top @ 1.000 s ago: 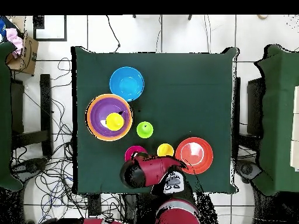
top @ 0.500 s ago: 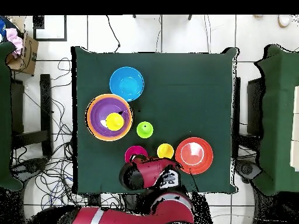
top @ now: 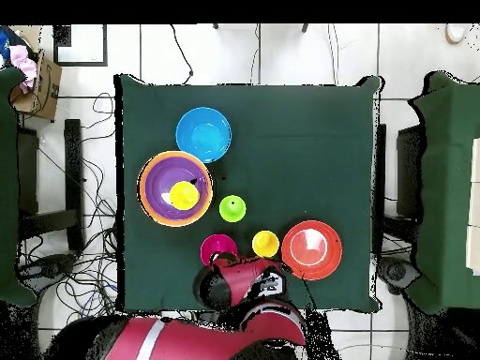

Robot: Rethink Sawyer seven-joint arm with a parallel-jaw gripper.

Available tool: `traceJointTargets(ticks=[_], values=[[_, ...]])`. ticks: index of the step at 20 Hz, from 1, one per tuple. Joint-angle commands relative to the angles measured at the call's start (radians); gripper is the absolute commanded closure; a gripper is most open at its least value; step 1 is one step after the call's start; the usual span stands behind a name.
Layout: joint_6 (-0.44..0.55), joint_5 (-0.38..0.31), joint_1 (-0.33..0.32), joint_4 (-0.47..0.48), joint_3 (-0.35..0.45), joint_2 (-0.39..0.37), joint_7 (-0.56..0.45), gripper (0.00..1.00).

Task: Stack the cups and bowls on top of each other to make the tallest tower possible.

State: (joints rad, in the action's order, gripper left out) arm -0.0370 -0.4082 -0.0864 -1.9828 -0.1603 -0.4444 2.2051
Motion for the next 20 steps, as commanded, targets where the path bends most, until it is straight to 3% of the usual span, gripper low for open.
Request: traceJointTargets(ticks=[1, 20], values=[[-0.07, 0.005, 0.025, 0.049, 0.04, 0.049, 0.097, 0.0], [-0.151, 0.039, 0.051, 0.084, 0.025, 0.131, 0.113, 0.0]])
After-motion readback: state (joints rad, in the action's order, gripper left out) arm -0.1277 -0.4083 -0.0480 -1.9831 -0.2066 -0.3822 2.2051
